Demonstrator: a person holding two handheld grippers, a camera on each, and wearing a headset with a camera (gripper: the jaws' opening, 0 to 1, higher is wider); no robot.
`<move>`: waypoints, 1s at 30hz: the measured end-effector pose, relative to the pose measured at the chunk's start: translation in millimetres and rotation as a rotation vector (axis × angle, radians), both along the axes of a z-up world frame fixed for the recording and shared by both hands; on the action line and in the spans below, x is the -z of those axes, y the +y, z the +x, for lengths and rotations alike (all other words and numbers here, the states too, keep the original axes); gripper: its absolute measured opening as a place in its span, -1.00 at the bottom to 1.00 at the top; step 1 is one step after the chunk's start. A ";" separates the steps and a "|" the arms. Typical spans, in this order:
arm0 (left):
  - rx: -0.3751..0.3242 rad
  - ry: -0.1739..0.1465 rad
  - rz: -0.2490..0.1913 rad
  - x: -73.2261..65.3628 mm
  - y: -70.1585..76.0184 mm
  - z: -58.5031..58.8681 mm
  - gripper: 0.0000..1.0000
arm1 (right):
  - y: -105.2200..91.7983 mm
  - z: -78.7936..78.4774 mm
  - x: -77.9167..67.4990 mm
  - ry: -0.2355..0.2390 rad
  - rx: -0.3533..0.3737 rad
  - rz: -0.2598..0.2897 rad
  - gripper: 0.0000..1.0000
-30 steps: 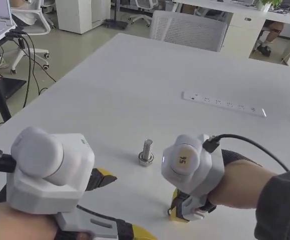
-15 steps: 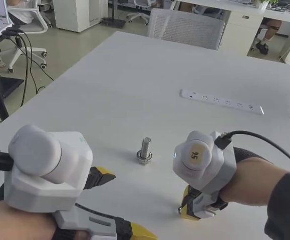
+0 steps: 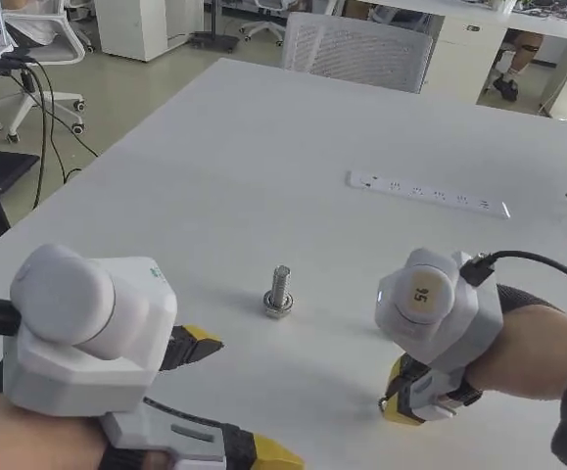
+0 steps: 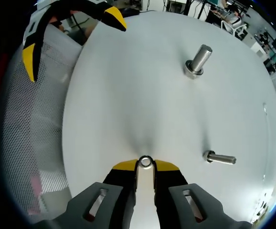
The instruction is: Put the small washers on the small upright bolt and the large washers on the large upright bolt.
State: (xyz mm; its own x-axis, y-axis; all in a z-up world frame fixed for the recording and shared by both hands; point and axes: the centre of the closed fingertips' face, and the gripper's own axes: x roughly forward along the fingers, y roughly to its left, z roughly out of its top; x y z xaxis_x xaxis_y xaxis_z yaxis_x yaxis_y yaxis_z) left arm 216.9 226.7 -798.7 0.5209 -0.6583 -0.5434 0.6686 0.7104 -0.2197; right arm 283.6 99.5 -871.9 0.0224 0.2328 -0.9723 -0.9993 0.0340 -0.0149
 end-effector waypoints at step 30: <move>0.004 0.010 0.009 2.3 0.1 -0.7 0.63 | -44.9 39.2 -34.1 -0.066 0.108 -0.008 -0.74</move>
State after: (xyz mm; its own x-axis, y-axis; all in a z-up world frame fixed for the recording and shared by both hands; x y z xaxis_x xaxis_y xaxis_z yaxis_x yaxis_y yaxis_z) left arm 216.2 226.8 -801.0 0.5132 -0.6550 -0.5547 0.6690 0.7101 -0.2196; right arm 322.8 54.5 -837.8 0.1113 0.2180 -0.9696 -0.9866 0.1414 -0.0815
